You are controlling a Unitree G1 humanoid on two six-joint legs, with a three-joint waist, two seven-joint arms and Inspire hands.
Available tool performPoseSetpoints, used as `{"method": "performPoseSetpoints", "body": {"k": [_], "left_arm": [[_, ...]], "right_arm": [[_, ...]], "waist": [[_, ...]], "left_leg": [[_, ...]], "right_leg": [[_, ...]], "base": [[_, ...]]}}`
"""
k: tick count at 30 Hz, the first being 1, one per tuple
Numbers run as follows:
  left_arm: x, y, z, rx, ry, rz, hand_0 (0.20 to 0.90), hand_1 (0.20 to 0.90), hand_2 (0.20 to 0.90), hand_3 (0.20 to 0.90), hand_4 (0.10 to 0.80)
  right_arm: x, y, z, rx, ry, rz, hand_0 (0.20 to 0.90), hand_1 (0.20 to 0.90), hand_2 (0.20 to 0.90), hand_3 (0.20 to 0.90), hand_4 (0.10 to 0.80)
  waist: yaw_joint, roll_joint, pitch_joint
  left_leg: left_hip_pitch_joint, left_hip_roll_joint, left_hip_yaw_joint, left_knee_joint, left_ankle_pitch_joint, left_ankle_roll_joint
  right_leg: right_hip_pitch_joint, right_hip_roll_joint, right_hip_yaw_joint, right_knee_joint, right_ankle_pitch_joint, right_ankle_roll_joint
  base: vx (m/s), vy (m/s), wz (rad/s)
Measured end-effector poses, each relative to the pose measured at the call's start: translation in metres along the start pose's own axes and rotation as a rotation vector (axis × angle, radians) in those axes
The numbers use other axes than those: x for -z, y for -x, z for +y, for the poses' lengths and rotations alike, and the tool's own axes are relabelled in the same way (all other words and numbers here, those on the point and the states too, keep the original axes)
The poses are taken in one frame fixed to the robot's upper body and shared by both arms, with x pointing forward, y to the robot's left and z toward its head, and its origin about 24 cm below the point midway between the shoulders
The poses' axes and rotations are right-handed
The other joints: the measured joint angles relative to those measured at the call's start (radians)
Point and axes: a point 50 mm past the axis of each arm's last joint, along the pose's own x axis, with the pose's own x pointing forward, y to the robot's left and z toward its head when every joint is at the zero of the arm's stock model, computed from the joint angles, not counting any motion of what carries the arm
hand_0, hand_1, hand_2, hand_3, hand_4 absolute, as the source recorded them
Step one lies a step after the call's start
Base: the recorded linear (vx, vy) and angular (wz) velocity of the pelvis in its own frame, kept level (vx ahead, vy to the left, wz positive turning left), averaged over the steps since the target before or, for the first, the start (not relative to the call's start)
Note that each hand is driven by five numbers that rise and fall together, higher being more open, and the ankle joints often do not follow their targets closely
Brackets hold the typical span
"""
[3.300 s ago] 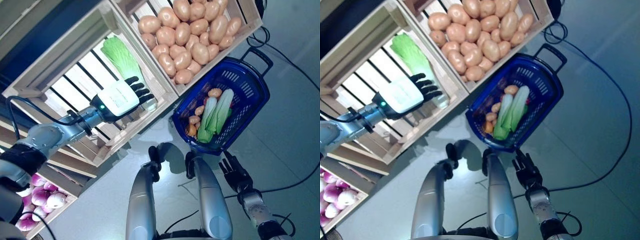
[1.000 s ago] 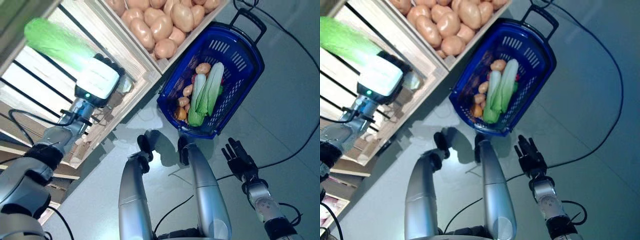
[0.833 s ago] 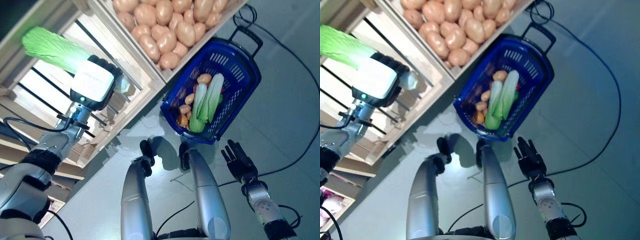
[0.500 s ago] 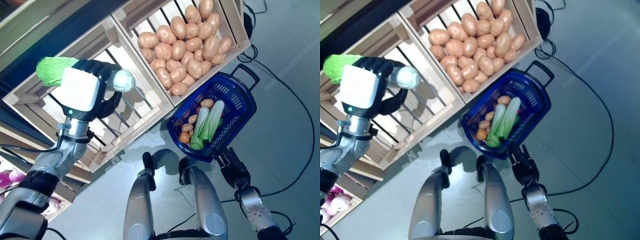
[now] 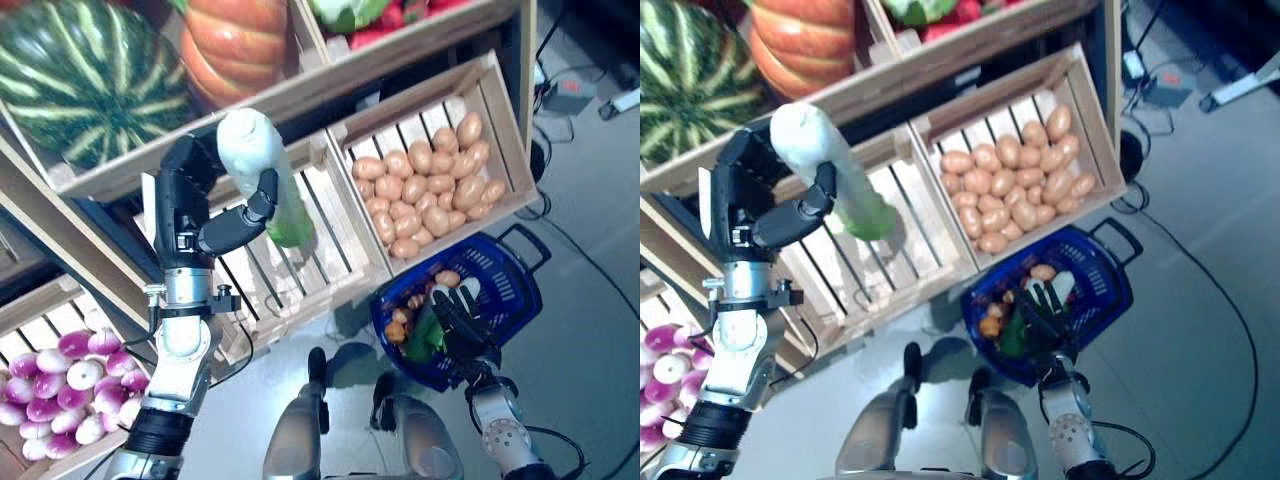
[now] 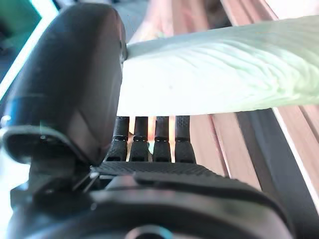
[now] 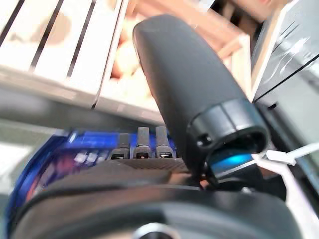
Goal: Put vegetables into the basket
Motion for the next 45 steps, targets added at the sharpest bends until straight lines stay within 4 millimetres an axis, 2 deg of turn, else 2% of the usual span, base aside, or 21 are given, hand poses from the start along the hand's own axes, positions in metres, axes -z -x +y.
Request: {"method": "performPoseSetpoints", "body": {"k": [1, 3, 6, 15, 22, 29, 36, 45], "left_arm": [[0.005, 0.005, -0.004, 0.015, 0.090, 0.039, 0.300, 0.300, 0.300, 0.300, 0.400], [0.014, 0.013, -0.010, 0.045, 0.163, 0.109, 0.300, 0.300, 0.300, 0.300, 0.400], [0.025, 0.024, -0.010, 0.084, 0.213, 0.219, 0.300, 0.300, 0.300, 0.300, 0.400], [0.047, 0.039, -0.017, 0.184, 0.262, 0.459, 0.300, 0.300, 0.300, 0.300, 0.400], [0.055, 0.048, -0.028, 0.313, 0.225, 0.574, 0.300, 0.300, 0.300, 0.300, 0.400], [0.058, 0.052, -0.028, 0.344, 0.202, 0.622, 0.300, 0.300, 0.300, 0.300, 0.400], [0.059, 0.054, -0.029, 0.366, 0.191, 0.638, 0.300, 0.300, 0.300, 0.300, 0.400], [0.060, 0.057, -0.029, 0.394, 0.176, 0.661, 0.300, 0.300, 0.300, 0.300, 0.400]], "right_arm": [[0.001, 0.000, 0.002, -0.011, 0.014, 0.000, 0.900, 0.900, 0.900, 0.900, 0.800], [0.002, 0.002, 0.001, -0.027, 0.061, 0.001, 0.900, 0.900, 0.900, 0.900, 0.800], [-0.003, 0.003, 0.006, -0.109, 0.132, 0.000, 0.900, 0.900, 0.900, 0.900, 0.800], [-0.049, 0.001, 0.044, -0.460, 0.448, -0.019, 0.900, 0.900, 0.900, 0.900, 0.800], [-0.062, -0.002, 0.070, -0.606, 0.547, -0.012, 0.900, 0.900, 0.900, 0.900, 0.800], [-0.059, 0.000, 0.078, -0.693, 0.615, 0.113, 0.900, 0.900, 0.900, 0.900, 0.800], [-0.031, 0.006, 0.078, -0.810, 0.652, 0.397, 0.900, 0.900, 0.900, 0.900, 0.800], [-0.030, 0.006, 0.074, -0.821, 0.672, 0.479, 0.900, 0.900, 0.900, 0.900, 0.800]], "waist": [[0.001, -0.002, -0.027], [0.000, -0.004, -0.072], [0.001, -0.005, -0.107], [0.002, -0.016, -0.142], [0.003, -0.029, -0.158], [0.005, -0.035, -0.167], [0.011, -0.044, -0.172], [0.021, -0.056, -0.209]], "left_leg": [[0.025, -0.001, -0.003, -0.020, 0.000, 0.000], [0.047, -0.005, -0.013, -0.039, 0.000, 0.001], [0.094, -0.004, -0.020, -0.072, 0.000, 0.001], [0.153, -0.009, -0.021, -0.117, -0.001, 0.011], [0.180, -0.021, -0.021, -0.124, -0.008, 0.023], [0.183, -0.024, -0.022, -0.125, -0.008, 0.025], [0.196, -0.024, -0.024, -0.125, -0.008, 0.025], [0.196, -0.026, -0.026, -0.125, -0.008, 0.026]], "right_leg": [[0.027, 0.004, -0.001, -0.025, 0.003, 0.004], [0.059, 0.009, -0.003, -0.062, 0.009, 0.010], [0.123, 0.017, -0.012, -0.127, 0.026, 0.017], [0.239, 0.030, -0.025, -0.291, 0.090, 0.038], [0.300, 0.032, -0.022, -0.372, 0.128, 0.048], [0.311, 0.032, -0.022, -0.386, 0.138, 0.050], [0.326, 0.032, -0.023, -0.388, 0.139, 0.050], [0.328, 0.032, -0.023, -0.392, 0.140, 0.051]], "base": [[0.090, -0.042, 0.03], [0.096, -0.034, 0.06], [0.135, -0.021, 0.05], [0.075, 0.003, 0.02], [0.019, 0.008, 0.00], [0.000, 0.000, 0.00], [0.000, 0.000, 0.00], [0.000, 0.000, 0.00]]}}
